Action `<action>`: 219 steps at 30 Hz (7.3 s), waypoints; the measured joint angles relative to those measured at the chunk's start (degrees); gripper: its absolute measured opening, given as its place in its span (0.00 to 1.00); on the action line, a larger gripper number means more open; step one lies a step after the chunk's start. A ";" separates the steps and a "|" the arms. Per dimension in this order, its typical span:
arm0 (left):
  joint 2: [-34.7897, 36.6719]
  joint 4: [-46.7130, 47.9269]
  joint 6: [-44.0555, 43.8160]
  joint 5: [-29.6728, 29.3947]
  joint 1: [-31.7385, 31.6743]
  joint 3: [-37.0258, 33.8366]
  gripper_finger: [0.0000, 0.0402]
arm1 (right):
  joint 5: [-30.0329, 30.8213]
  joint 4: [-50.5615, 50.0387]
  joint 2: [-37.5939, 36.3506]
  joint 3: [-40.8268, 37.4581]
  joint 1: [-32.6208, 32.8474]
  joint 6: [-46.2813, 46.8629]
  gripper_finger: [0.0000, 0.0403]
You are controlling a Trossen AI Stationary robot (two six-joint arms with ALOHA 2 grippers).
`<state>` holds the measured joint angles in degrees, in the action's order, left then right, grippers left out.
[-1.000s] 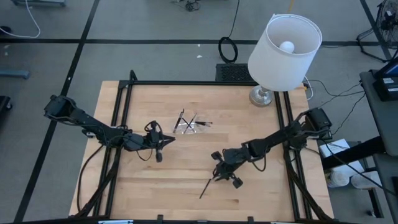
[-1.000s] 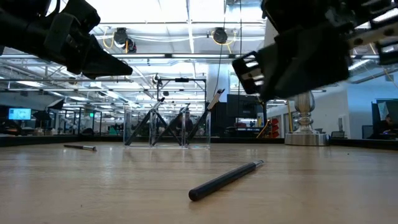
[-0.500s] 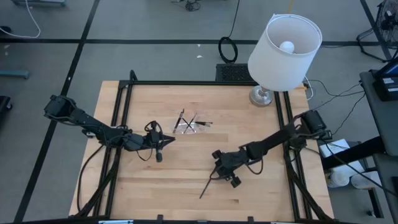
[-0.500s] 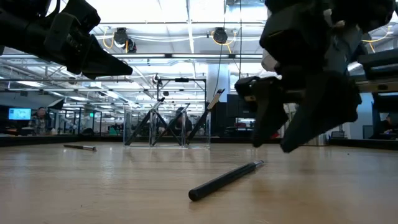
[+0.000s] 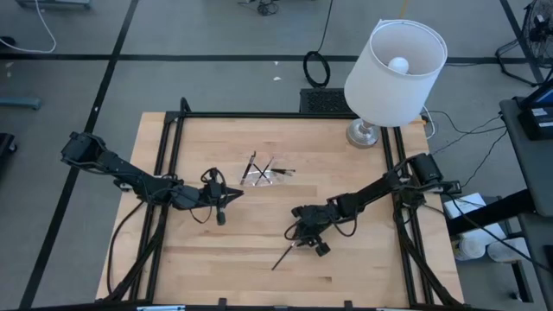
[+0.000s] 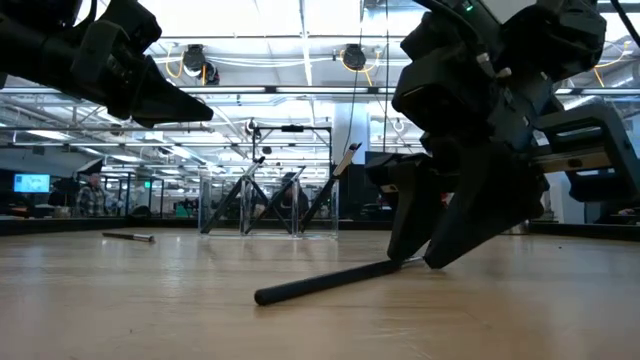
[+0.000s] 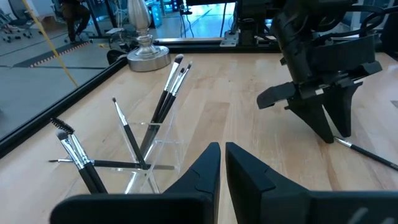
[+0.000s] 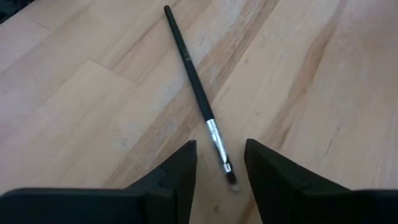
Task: Put items in baskets/containers
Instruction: Put the black eyeshadow brush into the transparent organizer
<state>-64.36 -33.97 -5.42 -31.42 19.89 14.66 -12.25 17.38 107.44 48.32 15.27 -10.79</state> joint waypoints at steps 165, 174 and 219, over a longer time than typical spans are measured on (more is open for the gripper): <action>0.02 2.42 -1.32 1.46 0.05 0.00 0.09 | 58.67 -36.50 -5.49 29.72 -10.32 -75.42 0.00; 0.02 2.44 -1.28 1.44 0.05 0.00 0.09 | 55.54 -35.25 -5.49 29.72 -10.77 -83.51 0.00; 0.02 2.50 -1.19 1.38 -0.01 0.00 0.09 | 52.93 -26.07 2.36 29.79 -13.07 -87.12 0.20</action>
<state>-64.34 -31.47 -6.61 -30.04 19.88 14.66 40.68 -8.69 109.79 78.11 2.20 -97.91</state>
